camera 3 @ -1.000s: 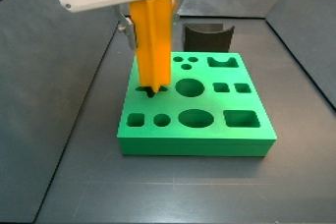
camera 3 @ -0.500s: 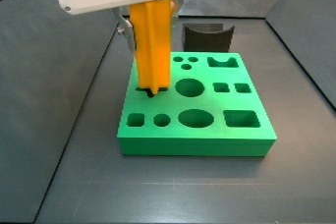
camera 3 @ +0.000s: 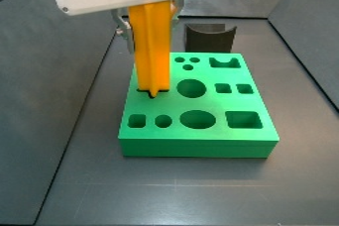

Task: Pick up the star object. Move up. Move to above the board. Insert the star object.
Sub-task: Insert the star object.

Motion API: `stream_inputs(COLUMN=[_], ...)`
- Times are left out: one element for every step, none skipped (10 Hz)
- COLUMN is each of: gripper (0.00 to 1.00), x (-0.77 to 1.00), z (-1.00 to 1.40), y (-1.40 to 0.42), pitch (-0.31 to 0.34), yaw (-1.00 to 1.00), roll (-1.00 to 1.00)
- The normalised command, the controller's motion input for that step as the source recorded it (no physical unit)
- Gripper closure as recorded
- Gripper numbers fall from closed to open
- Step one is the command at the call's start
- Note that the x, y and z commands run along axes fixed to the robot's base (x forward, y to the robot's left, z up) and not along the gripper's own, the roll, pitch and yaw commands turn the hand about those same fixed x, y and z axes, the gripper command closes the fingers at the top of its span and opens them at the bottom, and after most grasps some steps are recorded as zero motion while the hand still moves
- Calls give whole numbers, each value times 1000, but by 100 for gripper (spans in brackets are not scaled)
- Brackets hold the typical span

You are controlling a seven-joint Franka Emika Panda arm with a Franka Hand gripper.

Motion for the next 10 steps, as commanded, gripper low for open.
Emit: stream_inputs(gripper=[100, 100, 100, 100, 100, 100, 100, 100, 100, 100], x=[0, 0, 0, -3, -37, -83, -106, -71, 11, 0], z=[-31, -23, -66, -91, -74, -31, -54, -34, -23, -271], y=[0, 0, 0, 0, 0, 0, 0, 0, 0, 0], pitch=[-11, -16, -11, -1, -3, 0, 0, 0, -20, -74], yaw=[-140, 0, 0, -120, -183, -249, -251, -249, 0, 0], roll=[-61, -47, -30, -4, -7, -13, -1, -11, -43, -123])
